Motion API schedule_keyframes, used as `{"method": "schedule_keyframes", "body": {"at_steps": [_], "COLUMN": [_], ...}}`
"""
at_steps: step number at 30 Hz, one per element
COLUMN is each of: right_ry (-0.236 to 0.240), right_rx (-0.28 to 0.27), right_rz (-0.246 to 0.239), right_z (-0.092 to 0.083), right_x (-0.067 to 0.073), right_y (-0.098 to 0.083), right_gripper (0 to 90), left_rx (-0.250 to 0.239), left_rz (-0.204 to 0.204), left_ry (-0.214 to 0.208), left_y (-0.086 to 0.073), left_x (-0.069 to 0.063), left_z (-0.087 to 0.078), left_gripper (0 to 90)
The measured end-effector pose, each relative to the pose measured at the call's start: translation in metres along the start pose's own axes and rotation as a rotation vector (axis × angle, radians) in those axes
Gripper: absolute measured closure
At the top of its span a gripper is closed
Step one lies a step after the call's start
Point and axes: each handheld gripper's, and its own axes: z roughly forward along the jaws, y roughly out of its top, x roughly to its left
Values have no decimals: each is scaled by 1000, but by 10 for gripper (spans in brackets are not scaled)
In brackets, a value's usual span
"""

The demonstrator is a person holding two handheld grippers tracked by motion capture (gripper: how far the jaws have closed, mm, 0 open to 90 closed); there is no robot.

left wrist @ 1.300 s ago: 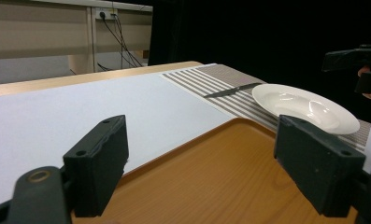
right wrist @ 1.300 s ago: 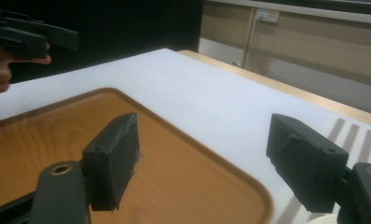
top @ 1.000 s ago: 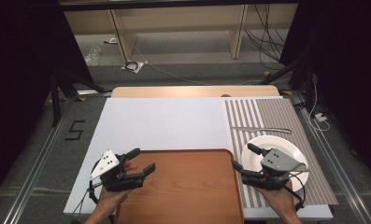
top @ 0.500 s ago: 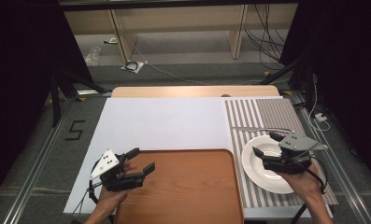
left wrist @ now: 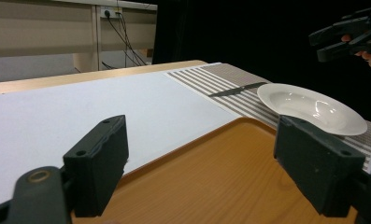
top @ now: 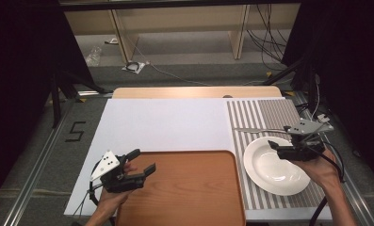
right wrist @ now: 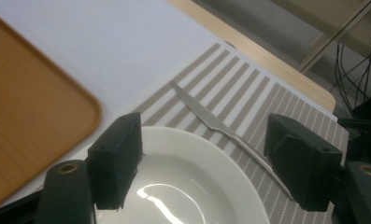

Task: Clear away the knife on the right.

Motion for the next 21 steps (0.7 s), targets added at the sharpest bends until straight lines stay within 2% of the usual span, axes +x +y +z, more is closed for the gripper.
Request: {"method": "schedule_keyframes", "body": {"at_steps": [6,9,14,16,17,18,21], "right_ry": [-24,-19,-10,4,4,23,30], "right_rx": [81,122,176,210,210,231,278], "right_rz": [-56,-79,-84,-84,-84,-83,-98], "right_z": [13,20,32,43,43,50,63], "right_x": [-11,-19,-31,-41,-41,-47,-53], "right_y": [13,21,29,33,33,34,36], "right_gripper": [301,301,301,304,304,305,305], "left_rx": [3,0,0,0,0,0,-1], "left_rz": [-4,-5,-6,-6,-6,-7,-9], "left_ry": [0,1,2,2,2,2,2], "left_y": [-1,0,0,-1,-1,-1,0], "left_x": [0,0,0,1,1,1,1], "left_z": [1,1,1,1,1,1,0], "left_gripper": [178,178,178,178,178,178,178]}}
